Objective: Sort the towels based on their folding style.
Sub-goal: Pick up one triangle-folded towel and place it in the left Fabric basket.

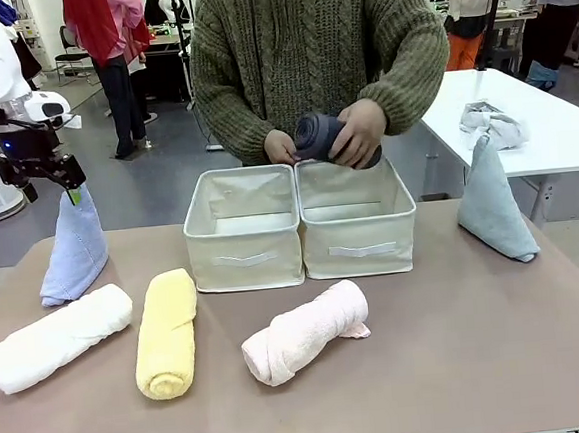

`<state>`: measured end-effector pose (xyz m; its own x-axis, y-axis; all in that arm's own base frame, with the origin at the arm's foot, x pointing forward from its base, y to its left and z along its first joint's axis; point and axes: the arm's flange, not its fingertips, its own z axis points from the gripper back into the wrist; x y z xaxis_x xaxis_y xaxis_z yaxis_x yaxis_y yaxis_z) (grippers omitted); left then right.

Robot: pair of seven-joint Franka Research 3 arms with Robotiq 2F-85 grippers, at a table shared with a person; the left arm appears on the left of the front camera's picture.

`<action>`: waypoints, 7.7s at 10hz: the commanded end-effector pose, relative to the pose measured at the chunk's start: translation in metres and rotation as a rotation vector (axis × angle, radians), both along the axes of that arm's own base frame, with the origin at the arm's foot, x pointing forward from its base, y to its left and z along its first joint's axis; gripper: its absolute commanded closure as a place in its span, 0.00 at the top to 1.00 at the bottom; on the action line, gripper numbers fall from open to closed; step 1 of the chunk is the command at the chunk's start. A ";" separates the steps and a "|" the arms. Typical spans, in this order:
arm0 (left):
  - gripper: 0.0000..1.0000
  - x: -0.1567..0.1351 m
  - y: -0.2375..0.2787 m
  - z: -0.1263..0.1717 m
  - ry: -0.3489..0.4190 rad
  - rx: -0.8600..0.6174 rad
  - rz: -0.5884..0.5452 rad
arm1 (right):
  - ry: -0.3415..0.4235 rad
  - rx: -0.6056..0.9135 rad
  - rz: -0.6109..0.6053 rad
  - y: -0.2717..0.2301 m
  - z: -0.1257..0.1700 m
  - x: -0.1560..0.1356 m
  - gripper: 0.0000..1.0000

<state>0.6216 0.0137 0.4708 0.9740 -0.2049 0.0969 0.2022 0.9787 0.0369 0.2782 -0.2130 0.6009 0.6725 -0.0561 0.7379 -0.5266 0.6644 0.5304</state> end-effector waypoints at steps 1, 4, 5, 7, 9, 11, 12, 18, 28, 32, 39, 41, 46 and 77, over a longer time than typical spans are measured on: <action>1.00 0.014 0.003 0.002 -0.029 -0.045 -0.076 | -0.004 -0.002 -0.004 0.000 -0.001 0.001 1.00; 1.00 0.030 0.005 -0.005 -0.041 -0.013 -0.097 | -0.004 -0.002 -0.004 0.000 -0.001 0.001 1.00; 1.00 0.034 0.005 -0.006 -0.042 -0.011 -0.108 | -0.004 -0.002 -0.004 0.000 -0.001 0.001 1.00; 1.00 0.039 0.005 -0.010 -0.044 -0.017 -0.118 | -0.004 -0.002 -0.004 0.000 -0.001 0.001 1.00; 1.00 0.042 0.003 -0.018 -0.036 -0.009 -0.129 | -0.004 -0.002 -0.004 0.000 -0.001 0.001 1.00; 0.41 0.044 0.002 -0.019 -0.038 -0.009 -0.142 | -0.004 -0.002 -0.004 0.000 -0.001 0.001 1.00; 0.31 0.043 0.003 -0.021 -0.039 -0.019 -0.152 | -0.004 -0.002 -0.004 0.000 -0.001 0.001 1.00; 0.00 0.042 0.004 -0.022 -0.023 -0.018 -0.174 | -0.004 -0.002 -0.004 0.000 -0.001 0.001 1.00; 0.00 -0.130 -0.018 0.158 0.151 -0.075 -0.597 | -0.004 -0.002 -0.004 0.000 -0.001 0.001 1.00; 0.00 -0.198 -0.014 0.198 0.049 -0.116 -0.544 | -0.004 -0.002 -0.004 0.000 -0.001 0.001 1.00; 0.16 -0.201 -0.056 0.205 0.236 0.030 -0.761 | -0.004 -0.002 -0.004 0.000 -0.001 0.001 1.00; 0.16 -0.269 0.045 0.223 0.195 -0.037 -0.741 | -0.004 -0.002 -0.004 0.000 -0.001 0.001 1.00; 0.16 -0.321 0.116 0.222 0.079 -0.076 -0.595 | -0.004 -0.002 -0.004 0.000 -0.001 0.001 1.00; 0.16 -0.172 -0.236 0.197 -0.083 -0.028 -1.207 | -0.004 -0.002 -0.004 0.000 -0.001 0.001 1.00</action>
<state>0.4563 -0.2276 0.6673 0.1468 -0.9741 0.1720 0.9845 0.1607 0.0703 0.2782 -0.2132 0.6013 0.6736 -0.0568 0.7369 -0.5228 0.6681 0.5294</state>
